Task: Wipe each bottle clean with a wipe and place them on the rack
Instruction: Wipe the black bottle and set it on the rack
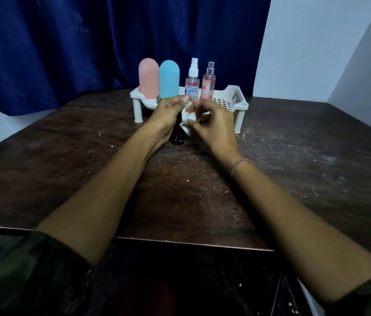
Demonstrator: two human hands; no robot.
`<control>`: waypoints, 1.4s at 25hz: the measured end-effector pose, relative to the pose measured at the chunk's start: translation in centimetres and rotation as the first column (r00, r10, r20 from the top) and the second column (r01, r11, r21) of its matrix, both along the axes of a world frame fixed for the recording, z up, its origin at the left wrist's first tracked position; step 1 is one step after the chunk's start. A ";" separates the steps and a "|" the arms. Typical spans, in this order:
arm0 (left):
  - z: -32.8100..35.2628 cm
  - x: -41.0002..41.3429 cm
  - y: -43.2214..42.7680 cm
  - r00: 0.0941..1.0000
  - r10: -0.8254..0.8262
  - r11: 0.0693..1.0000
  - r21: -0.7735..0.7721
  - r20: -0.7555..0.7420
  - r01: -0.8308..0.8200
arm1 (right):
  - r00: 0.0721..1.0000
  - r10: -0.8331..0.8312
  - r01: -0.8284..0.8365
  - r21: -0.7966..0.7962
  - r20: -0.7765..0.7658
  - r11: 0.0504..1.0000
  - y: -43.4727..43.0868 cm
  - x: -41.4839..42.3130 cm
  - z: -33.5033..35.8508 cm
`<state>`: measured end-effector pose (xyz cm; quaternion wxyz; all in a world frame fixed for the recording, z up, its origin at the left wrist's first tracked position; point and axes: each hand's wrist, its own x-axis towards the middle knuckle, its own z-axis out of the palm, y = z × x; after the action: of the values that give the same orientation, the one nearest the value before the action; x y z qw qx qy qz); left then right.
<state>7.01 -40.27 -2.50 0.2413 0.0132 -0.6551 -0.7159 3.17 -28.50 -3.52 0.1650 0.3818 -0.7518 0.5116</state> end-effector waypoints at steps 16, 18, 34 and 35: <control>-0.1 0.1 0.0 0.998 0.053 0.981 0.188 -0.039 -0.045 | 0.976 0.056 -0.041 0.077 -0.212 0.996 0.0 0.6 0.2; -0.2 0.1 0.0 0.997 0.066 0.981 0.186 -0.032 -0.059 | 0.959 0.038 0.004 0.147 -0.279 0.989 0.2 0.7 0.1; -0.3 0.1 -0.5 0.999 0.047 0.984 0.174 -0.021 -0.042 | 0.927 0.093 0.029 0.315 -0.365 0.949 0.1 0.6 0.5; -0.3 0.1 -0.2 0.999 0.036 0.983 0.179 -0.017 -0.032 | 0.926 0.046 0.056 0.257 -0.374 0.965 0.2 0.6 0.6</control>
<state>7.12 -40.47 -2.76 0.2579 0.0389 -0.5855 -0.7676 3.81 -28.31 -2.88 0.2554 0.4896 -0.7681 0.3241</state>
